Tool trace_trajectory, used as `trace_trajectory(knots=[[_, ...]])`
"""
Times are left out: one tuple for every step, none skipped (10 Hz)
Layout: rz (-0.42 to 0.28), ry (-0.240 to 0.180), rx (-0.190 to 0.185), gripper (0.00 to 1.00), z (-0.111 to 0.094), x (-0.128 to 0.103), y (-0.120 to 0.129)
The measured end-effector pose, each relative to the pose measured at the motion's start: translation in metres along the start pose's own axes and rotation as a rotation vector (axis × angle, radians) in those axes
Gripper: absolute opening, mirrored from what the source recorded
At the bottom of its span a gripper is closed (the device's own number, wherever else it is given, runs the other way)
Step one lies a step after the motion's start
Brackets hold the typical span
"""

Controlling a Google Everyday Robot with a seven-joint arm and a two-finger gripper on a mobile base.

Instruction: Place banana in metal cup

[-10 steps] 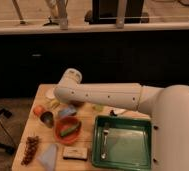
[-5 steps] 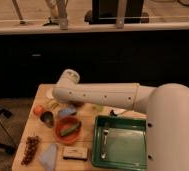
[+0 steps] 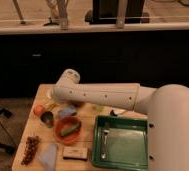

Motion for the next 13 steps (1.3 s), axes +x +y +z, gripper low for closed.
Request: trace_trajectory(knots=[[0.006, -0.026, 0.027, 0.01, -0.002, -0.003, -0.003], [0.019, -0.073, 0.063, 0.01, -0.004, -0.009, -0.005], [0.029, -0.101, 0.088, 0.01, -0.006, -0.009, -0.005], [0.042, -0.137, 0.116, 0.01, -0.008, -0.013, -0.008], [0.061, -0.190, 0.154, 0.01, -0.009, -0.018, -0.011], [0.082, -0.240, 0.183, 0.01, -0.013, -0.018, -0.010], [0.098, -0.282, 0.202, 0.01, -0.015, -0.023, -0.013], [0.105, -0.305, 0.209, 0.01, -0.016, -0.027, -0.014], [0.117, -0.336, 0.216, 0.01, -0.021, -0.030, -0.016], [0.128, -0.357, 0.217, 0.01, -0.023, -0.032, -0.017], [0.139, -0.386, 0.213, 0.01, -0.025, -0.036, -0.020], [0.157, -0.426, 0.203, 0.01, -0.026, -0.041, -0.022], [0.182, -0.470, 0.187, 0.01, -0.027, -0.045, -0.022]])
